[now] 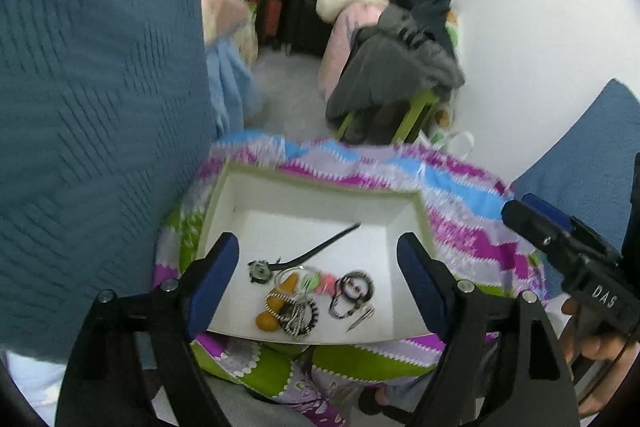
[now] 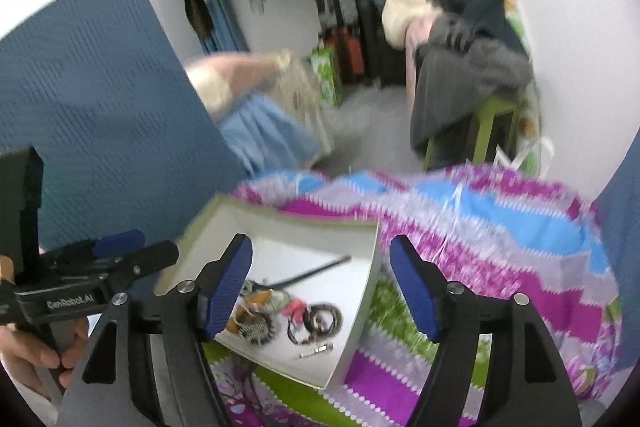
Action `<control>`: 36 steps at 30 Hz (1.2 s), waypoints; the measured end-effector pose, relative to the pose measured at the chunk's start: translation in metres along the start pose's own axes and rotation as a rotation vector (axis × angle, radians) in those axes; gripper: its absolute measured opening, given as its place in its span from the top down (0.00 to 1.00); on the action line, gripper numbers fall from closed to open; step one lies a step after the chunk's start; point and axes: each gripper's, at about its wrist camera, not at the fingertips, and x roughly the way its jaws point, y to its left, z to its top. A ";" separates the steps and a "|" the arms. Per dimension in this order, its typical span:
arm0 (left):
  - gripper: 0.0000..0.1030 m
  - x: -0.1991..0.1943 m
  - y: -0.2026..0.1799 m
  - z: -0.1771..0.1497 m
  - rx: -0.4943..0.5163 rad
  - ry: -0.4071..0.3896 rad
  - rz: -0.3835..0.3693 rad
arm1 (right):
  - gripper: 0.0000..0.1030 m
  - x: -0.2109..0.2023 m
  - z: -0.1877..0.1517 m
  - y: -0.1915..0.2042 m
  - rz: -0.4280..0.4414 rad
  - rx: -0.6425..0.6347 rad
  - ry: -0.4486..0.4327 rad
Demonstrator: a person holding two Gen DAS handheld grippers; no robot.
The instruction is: Organize jewelry
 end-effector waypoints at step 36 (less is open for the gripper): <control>0.01 -0.156 -0.073 -0.043 0.077 -0.217 0.057 | 0.00 -0.182 -0.050 0.017 -0.111 -0.001 -0.277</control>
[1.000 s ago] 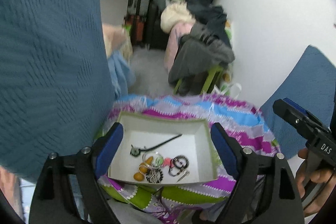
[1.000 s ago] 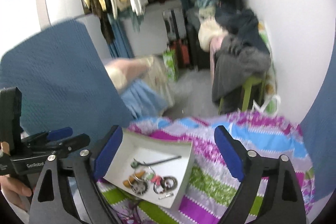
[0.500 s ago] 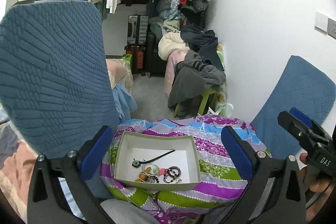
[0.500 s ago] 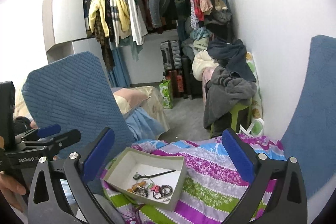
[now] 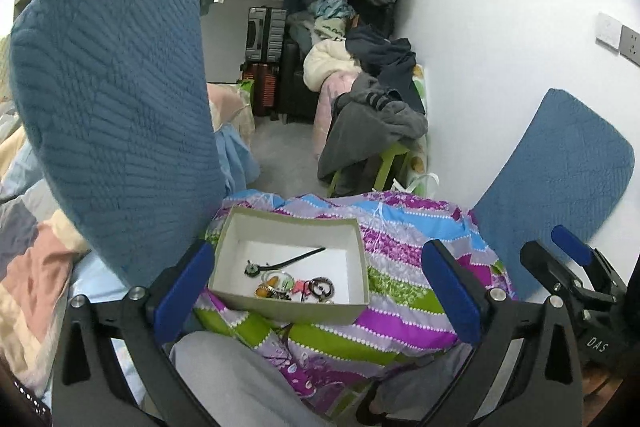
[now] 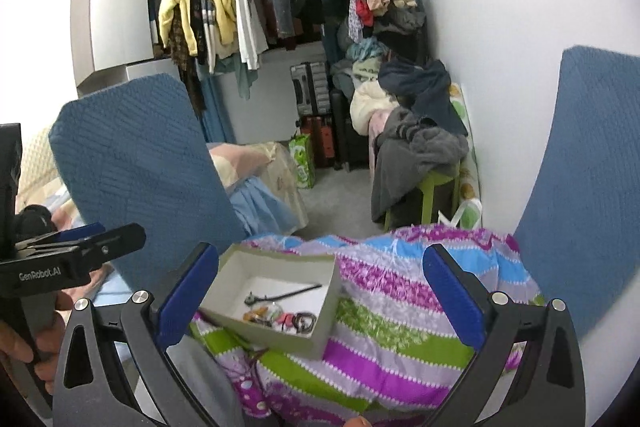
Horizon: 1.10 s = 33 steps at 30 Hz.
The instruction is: Organize jewelry
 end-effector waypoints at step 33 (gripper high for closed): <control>0.01 0.031 -0.001 -0.043 0.005 0.063 0.039 | 0.00 0.029 -0.060 -0.006 -0.047 0.032 0.125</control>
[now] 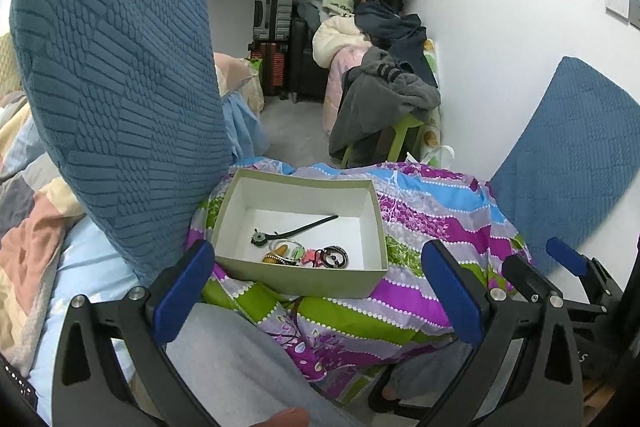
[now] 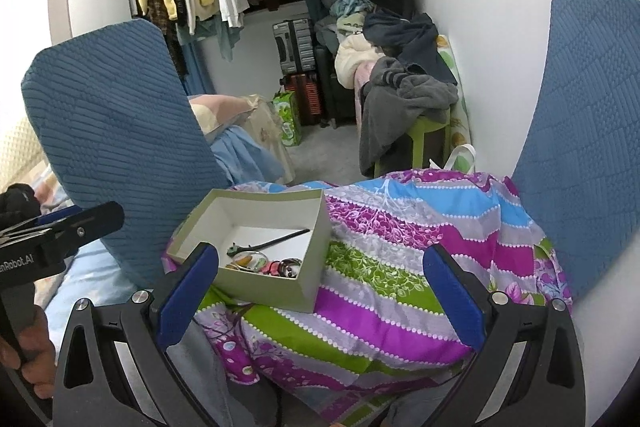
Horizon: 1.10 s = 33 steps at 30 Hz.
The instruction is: Organize jewelry
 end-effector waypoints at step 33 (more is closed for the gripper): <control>0.01 0.011 -0.001 -0.008 0.025 0.041 0.024 | 0.00 0.000 0.000 -0.003 -0.035 -0.011 0.000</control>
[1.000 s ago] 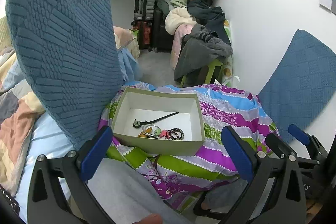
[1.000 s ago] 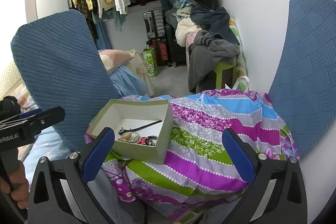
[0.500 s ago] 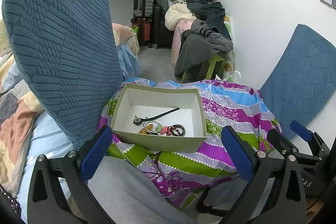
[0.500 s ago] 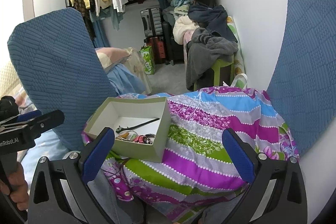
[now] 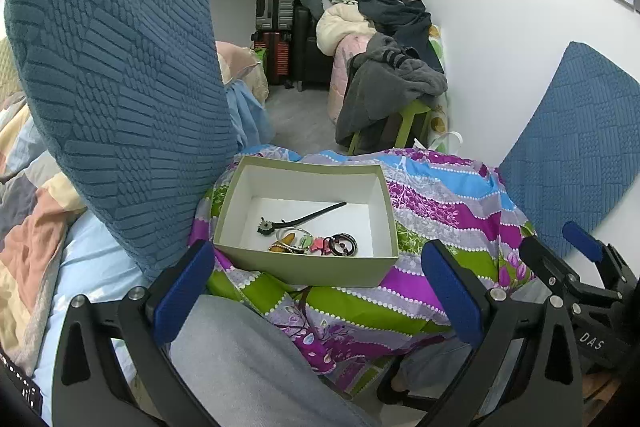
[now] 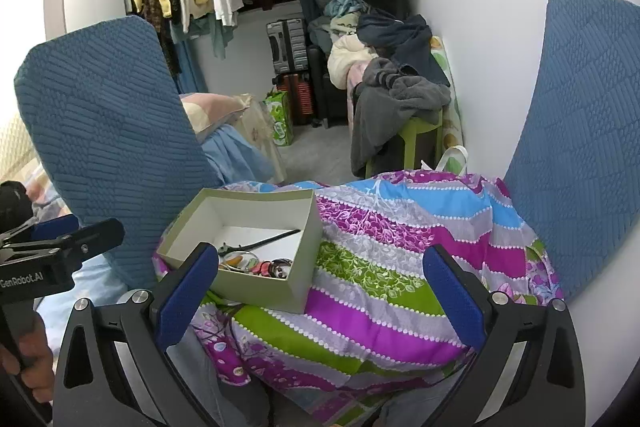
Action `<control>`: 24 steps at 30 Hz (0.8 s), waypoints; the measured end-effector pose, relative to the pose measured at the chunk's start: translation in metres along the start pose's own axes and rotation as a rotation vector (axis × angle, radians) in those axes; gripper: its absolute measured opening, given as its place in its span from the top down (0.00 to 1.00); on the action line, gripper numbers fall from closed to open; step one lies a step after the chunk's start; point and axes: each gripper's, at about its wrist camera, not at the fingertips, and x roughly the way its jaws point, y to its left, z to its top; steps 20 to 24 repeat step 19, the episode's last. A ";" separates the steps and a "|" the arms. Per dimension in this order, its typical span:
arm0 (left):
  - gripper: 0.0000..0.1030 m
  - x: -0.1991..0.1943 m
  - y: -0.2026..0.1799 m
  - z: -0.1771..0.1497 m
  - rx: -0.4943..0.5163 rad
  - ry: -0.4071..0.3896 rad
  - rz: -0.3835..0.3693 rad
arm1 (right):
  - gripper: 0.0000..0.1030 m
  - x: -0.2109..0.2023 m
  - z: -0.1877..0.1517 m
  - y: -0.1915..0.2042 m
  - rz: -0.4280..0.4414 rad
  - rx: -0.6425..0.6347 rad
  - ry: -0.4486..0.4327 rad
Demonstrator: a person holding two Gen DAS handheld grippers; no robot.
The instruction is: Organize jewelry
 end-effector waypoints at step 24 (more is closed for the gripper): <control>0.00 0.000 0.006 -0.001 -0.003 0.011 0.029 | 0.00 -0.001 0.004 0.003 0.000 0.000 -0.004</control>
